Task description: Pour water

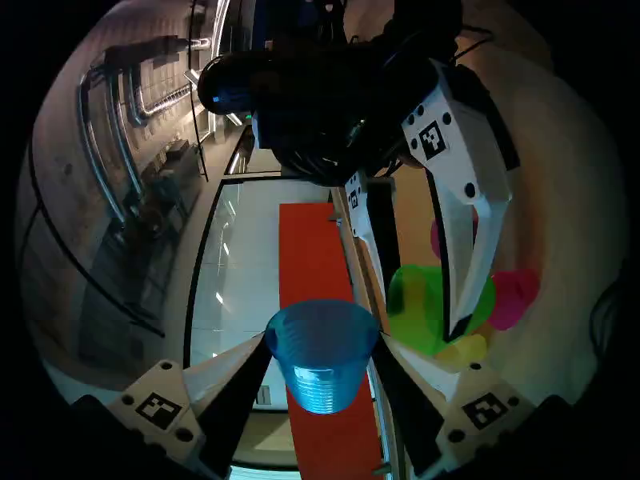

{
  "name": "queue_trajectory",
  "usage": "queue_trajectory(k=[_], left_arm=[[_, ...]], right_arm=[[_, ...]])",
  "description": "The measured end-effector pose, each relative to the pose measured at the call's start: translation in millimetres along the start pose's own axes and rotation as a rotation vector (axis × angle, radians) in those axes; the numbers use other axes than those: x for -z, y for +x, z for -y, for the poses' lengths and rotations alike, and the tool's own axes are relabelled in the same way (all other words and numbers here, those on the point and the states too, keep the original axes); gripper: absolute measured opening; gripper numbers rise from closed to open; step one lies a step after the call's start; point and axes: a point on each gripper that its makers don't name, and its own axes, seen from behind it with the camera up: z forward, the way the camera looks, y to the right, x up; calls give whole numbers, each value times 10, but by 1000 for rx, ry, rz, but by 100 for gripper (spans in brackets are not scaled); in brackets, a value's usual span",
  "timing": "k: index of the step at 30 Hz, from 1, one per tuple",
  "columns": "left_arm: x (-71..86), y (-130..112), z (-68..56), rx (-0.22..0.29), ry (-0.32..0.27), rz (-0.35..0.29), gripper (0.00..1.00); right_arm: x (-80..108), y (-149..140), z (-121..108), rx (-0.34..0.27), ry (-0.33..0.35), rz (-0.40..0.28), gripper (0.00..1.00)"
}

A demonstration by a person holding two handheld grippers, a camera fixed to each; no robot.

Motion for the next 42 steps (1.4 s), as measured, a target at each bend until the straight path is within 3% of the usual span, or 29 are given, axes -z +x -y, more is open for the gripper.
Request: queue_trajectory(k=[6, 12, 24, 33, 39, 42], left_arm=[[-5, -41, -5, 58, 8, 4, 85], [13, -133, -91, 210, 17, 17, 85], [12, -336, -153, 652, 44, 33, 85], [57, -360, -197, 971, 28, -6, 85], [109, -514, -115, 1174, 75, -20, 85], [138, -595, -130, 1261, 91, -21, 85]], right_arm=[[-9, -6, 5, 1, -3, 3, 94], [0, -42, -7, 3, -9, 7, 94], [-12, -14, 5, 10, -15, 1, 94], [-15, -17, -14, 15, -25, 3, 94], [8, -14, -19, 15, -31, -1, 94], [12, -15, -25, 15, -35, -3, 94]])
